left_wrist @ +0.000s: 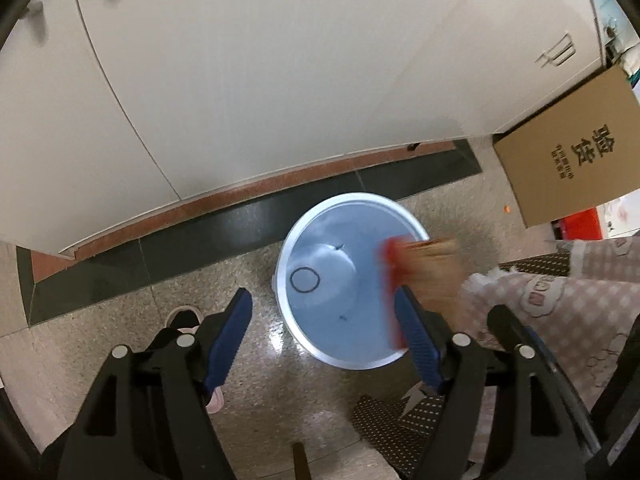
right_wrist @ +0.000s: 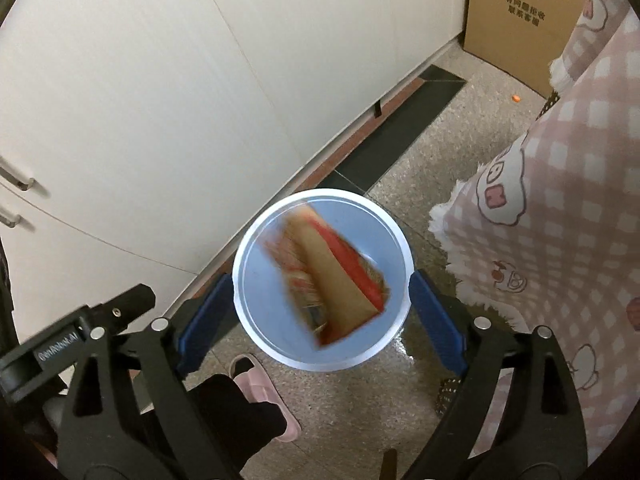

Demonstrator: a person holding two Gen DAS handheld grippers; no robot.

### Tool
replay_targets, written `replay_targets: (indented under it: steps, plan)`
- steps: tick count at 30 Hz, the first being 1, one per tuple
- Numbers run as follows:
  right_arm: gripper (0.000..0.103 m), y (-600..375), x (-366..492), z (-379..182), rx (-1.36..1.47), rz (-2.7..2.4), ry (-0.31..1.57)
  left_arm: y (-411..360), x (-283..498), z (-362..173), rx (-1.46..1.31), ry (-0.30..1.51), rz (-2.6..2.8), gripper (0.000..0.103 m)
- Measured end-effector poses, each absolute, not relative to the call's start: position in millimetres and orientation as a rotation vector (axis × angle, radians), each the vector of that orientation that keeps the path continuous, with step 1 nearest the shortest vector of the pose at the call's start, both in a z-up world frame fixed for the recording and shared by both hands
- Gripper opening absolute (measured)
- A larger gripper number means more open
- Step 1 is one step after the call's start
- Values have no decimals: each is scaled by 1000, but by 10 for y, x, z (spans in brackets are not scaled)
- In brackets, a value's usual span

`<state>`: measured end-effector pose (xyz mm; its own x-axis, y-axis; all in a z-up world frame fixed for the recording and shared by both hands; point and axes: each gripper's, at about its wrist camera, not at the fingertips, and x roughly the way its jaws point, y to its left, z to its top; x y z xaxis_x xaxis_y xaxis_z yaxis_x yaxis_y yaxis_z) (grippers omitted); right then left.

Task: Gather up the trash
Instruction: 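Open the right tool to drop the red bag into the bin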

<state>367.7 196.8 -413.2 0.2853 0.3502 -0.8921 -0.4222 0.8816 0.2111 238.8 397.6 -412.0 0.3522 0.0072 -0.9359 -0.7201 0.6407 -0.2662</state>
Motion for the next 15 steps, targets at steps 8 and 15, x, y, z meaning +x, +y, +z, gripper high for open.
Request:
replay_targets:
  steps: [8, 15]
  plan:
    - [88, 1963, 3330, -3361, -162, 566, 1013, 3803, 2121, -3434, -729, 982, 511, 72]
    - [88, 1793, 2876, -2377, -148, 624, 804, 3582, 1747, -2516, -698, 761, 523, 72]
